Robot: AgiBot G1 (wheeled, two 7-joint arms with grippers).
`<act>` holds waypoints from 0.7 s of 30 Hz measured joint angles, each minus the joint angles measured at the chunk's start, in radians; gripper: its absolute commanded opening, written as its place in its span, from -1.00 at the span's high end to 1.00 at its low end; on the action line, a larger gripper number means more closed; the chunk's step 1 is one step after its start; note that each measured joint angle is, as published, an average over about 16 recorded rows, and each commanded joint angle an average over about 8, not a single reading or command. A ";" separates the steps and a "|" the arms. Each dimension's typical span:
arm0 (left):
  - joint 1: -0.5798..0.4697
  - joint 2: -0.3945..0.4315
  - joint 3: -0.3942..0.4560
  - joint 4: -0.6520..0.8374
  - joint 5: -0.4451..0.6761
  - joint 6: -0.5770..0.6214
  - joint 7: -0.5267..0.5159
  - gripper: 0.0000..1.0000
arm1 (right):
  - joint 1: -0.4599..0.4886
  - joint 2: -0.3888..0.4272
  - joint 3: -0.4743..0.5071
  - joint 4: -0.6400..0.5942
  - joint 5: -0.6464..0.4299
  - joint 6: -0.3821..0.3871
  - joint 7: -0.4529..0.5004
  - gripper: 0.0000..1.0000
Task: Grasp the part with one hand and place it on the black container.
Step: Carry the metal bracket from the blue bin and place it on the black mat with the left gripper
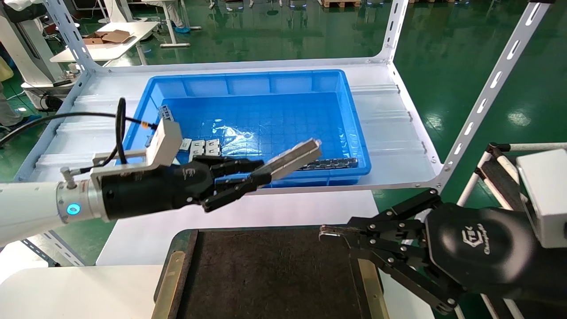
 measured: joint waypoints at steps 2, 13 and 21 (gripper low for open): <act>0.025 -0.011 0.000 -0.013 -0.007 0.012 -0.011 1.00 | 0.000 0.000 0.000 0.000 0.000 0.000 0.000 1.00; 0.241 -0.081 -0.001 -0.183 -0.080 0.016 -0.123 1.00 | 0.000 0.000 0.000 0.000 0.000 0.000 0.000 1.00; 0.434 -0.119 -0.002 -0.349 -0.128 -0.045 -0.217 1.00 | 0.000 0.000 -0.001 0.000 0.000 0.000 0.000 1.00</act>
